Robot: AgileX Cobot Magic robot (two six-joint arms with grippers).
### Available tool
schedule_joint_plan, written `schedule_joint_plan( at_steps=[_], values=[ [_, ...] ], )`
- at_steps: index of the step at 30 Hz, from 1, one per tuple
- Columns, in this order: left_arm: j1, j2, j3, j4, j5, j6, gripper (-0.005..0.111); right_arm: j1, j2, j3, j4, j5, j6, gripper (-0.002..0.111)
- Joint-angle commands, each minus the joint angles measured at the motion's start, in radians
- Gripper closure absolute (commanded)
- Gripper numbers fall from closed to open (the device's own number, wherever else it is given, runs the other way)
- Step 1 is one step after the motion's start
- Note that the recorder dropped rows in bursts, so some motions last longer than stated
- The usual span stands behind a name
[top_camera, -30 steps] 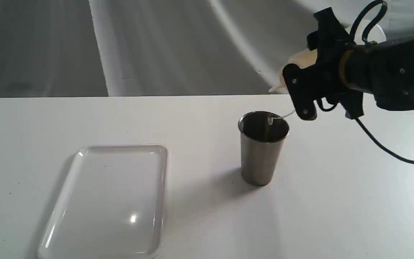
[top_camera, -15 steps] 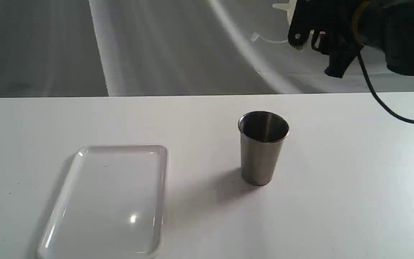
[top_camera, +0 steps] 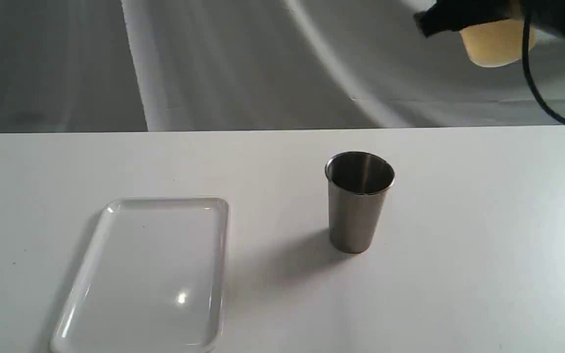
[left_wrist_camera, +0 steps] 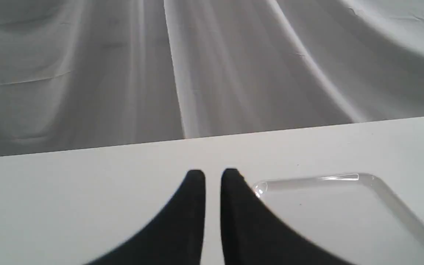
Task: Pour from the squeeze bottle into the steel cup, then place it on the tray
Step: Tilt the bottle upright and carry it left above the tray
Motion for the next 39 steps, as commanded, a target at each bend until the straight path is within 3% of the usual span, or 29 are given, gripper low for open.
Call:
schedule_joint_plan(
  at_steps=[1, 8, 22, 39],
  values=[
    [-0.005, -0.005, 0.004, 0.001, -0.002, -0.003, 0.098, 0.001, -0.039, -0.009, -0.013, -0.026, 0.199, 0.099],
    [-0.005, -0.005, 0.004, 0.001, -0.002, -0.003, 0.098, 0.004, -0.063, -0.009, -0.013, -0.128, 0.540, 0.108],
    [-0.005, -0.005, 0.004, 0.001, -0.002, -0.001, 0.098, 0.017, -0.038, -0.052, -0.013, -0.442, 0.544, 0.108],
    [-0.005, -0.005, 0.004, 0.001, -0.002, -0.002, 0.098, 0.199, 0.173, -0.204, 0.033, -0.433, 0.436, 0.108]
  ],
)
